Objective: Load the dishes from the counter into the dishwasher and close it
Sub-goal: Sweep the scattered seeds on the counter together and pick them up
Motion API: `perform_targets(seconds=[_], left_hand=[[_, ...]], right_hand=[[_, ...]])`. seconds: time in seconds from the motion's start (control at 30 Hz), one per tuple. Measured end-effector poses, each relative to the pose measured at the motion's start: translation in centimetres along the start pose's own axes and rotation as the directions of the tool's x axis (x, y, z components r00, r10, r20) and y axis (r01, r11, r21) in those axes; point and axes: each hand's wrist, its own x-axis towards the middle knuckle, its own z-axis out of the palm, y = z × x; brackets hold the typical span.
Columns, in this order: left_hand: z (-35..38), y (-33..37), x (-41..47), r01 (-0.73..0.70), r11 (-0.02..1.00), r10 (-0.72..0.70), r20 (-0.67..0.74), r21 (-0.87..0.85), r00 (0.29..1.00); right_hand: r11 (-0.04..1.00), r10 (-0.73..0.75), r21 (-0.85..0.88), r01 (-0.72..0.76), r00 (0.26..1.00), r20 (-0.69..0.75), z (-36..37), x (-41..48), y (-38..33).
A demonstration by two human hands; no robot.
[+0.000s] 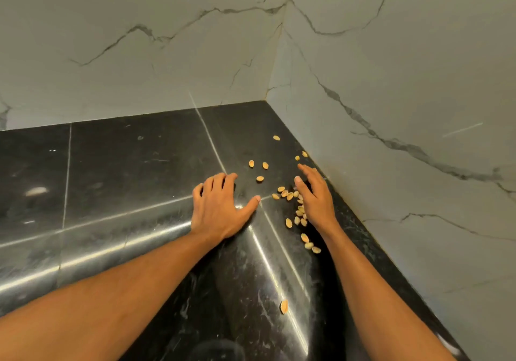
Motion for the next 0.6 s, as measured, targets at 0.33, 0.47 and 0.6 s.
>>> perform_targets(seconds=[0.33,0.47,0.6], left_hand=[[3.3,0.1,8.7,-0.386,0.922,0.373,0.274,-0.005,0.886],[3.1,-0.1,9.0,-0.397,0.917,0.371,0.298,0.033,0.88],[3.3,0.1,9.0,-0.385,0.922,0.352,0.314,0.047,0.882]], right_hand=[[0.934,-0.086,-0.341,0.102,0.994,0.062,1.8,9.4,1.6],[0.908,-0.112,-0.391,0.151,0.986,0.12,2.7,11.4,0.9],[0.853,-0.154,-0.462,0.244,0.962,0.224,3.5,13.1,0.7]])
